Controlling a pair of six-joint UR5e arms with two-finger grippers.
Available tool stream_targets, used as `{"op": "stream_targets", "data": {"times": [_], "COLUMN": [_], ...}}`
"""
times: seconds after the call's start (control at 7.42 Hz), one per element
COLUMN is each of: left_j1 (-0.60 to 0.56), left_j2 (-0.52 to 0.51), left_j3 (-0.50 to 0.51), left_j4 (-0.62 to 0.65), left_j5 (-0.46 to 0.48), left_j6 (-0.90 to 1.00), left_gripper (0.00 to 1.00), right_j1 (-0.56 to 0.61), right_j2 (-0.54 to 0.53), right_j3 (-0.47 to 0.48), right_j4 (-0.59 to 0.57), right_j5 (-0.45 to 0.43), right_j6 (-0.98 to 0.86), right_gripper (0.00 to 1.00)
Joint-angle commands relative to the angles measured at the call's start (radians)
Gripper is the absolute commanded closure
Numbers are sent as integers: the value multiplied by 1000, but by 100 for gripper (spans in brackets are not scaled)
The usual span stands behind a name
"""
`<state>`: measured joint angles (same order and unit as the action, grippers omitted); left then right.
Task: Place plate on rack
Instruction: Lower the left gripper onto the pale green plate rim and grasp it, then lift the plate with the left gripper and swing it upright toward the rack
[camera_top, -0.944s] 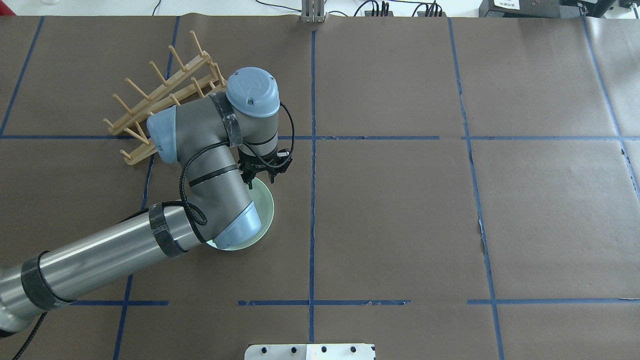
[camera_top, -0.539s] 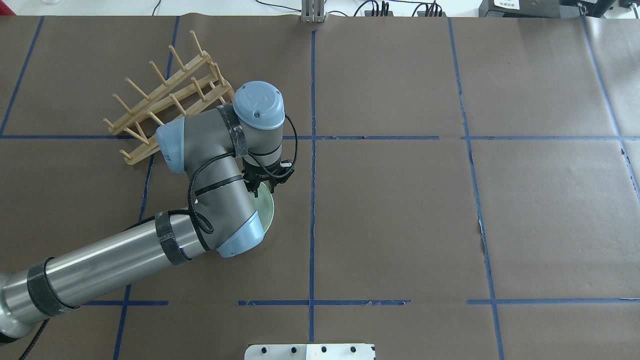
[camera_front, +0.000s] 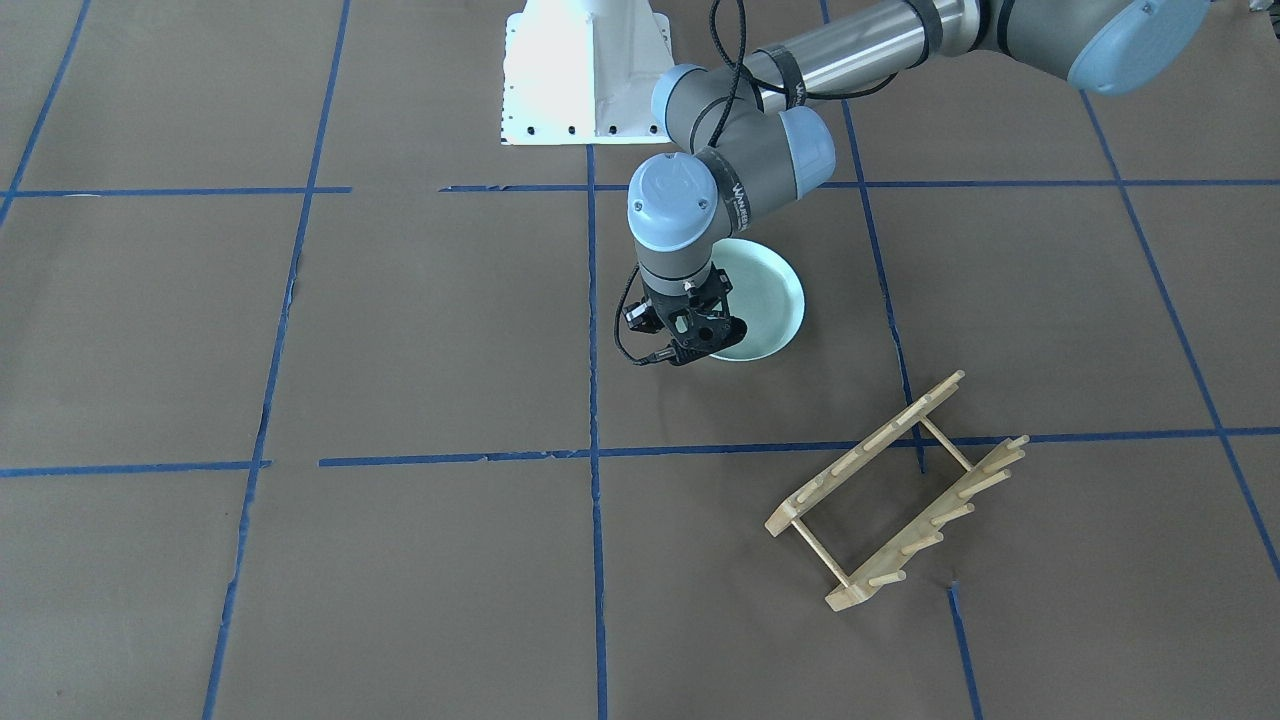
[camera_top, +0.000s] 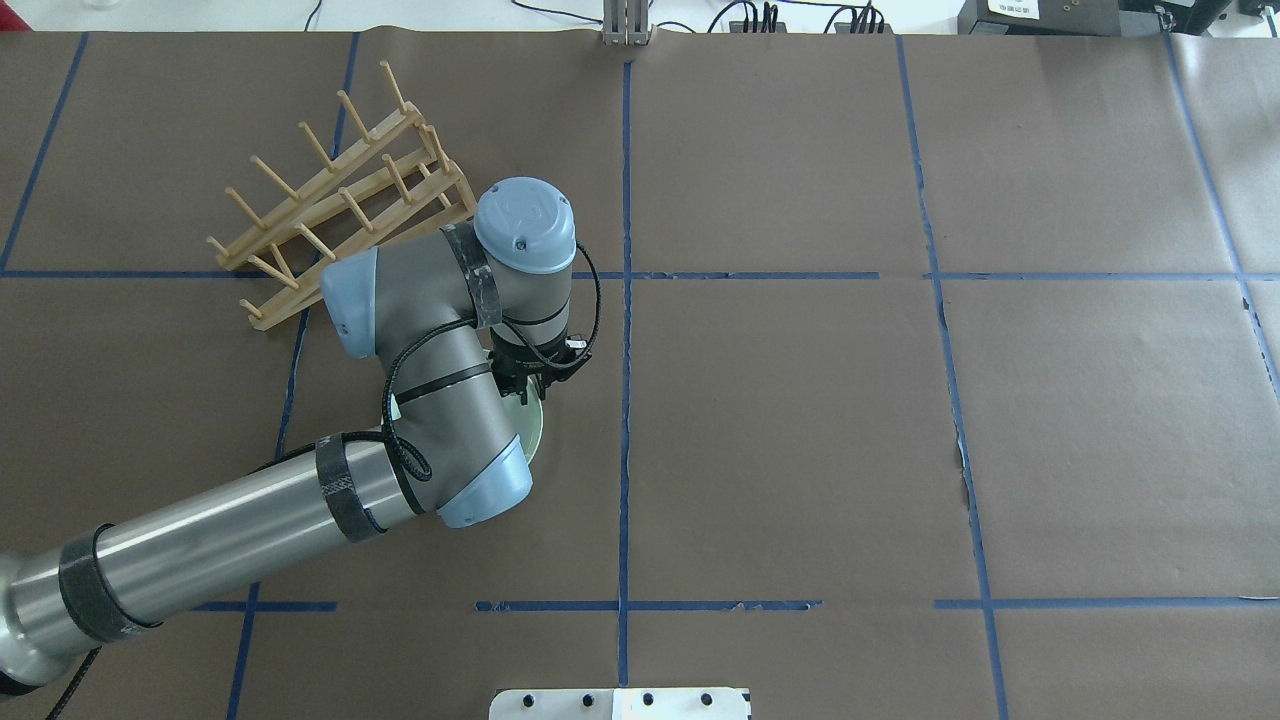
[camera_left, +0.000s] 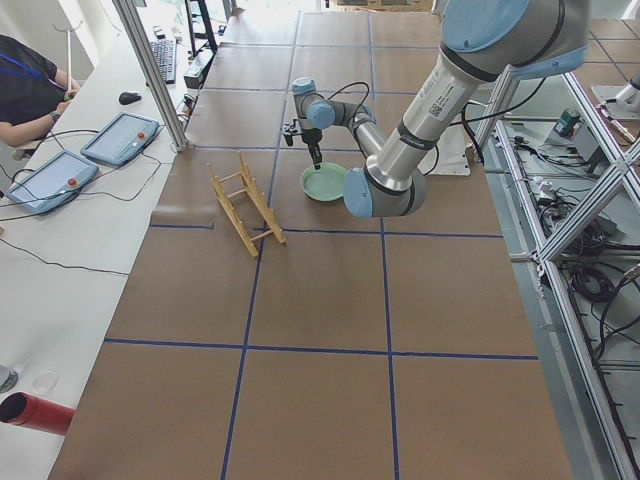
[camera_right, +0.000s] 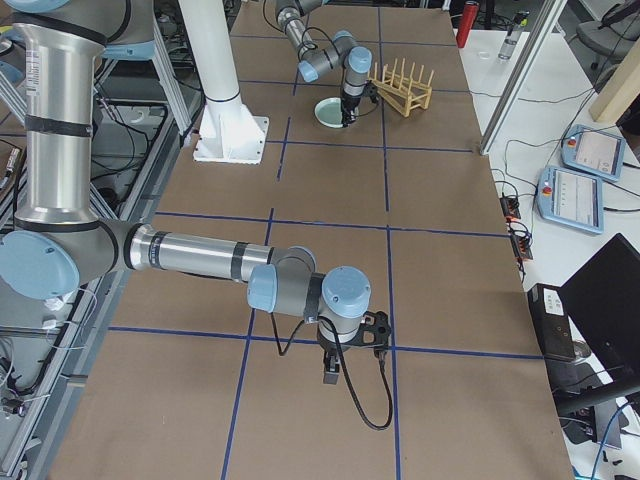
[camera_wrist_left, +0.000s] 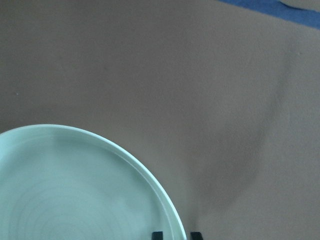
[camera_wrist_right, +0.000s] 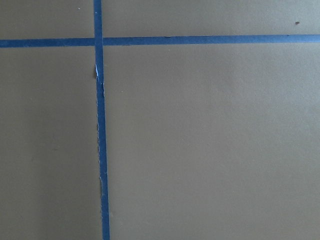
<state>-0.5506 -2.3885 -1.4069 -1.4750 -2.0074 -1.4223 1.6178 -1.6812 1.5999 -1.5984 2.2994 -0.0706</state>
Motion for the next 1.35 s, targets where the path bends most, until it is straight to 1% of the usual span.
{"op": "stream_targets", "data": {"times": [0.0, 0.13, 0.27, 0.4, 0.54, 0.67, 0.81, 0.94, 1.08, 1.21], "left_j1": [1, 0, -11, -38, -78, -127, -197, -283, -367, -455], "left_j2": [8, 8, 8, 8, 11, 11, 11, 14, 37, 67], "left_j3": [-1, -9, -23, -64, -128, -208, -280, -294, -294, -293], "left_j4": [-51, -51, -51, -50, -51, -54, -120, -283, -418, -565], "left_j5": [-1, -2, -11, -14, -55, -62, -68, -139, -195, -224], "left_j6": [-3, -3, -3, -1, -1, 6, 8, -3, -36, -79], "left_gripper": [95, 100, 100, 100, 100, 100, 100, 100, 100, 100], "right_j1": [1, -1, -1, -1, 1, -1, 1, -1, 1, 1], "right_j2": [0, 0, 0, 0, 0, 0, 0, 0, 0, 0], "right_j3": [0, -2, 0, 0, 0, 0, -2, 0, -2, 0], "right_j4": [0, 0, 0, 0, 0, 0, 0, 0, 0, 0], "right_j5": [0, 0, 0, 0, 0, 0, 0, 0, 0, 0], "right_j6": [0, 0, 0, 0, 0, 0, 0, 0, 0, 0], "right_gripper": [0, 0, 0, 0, 0, 0, 0, 0, 0, 0]}}
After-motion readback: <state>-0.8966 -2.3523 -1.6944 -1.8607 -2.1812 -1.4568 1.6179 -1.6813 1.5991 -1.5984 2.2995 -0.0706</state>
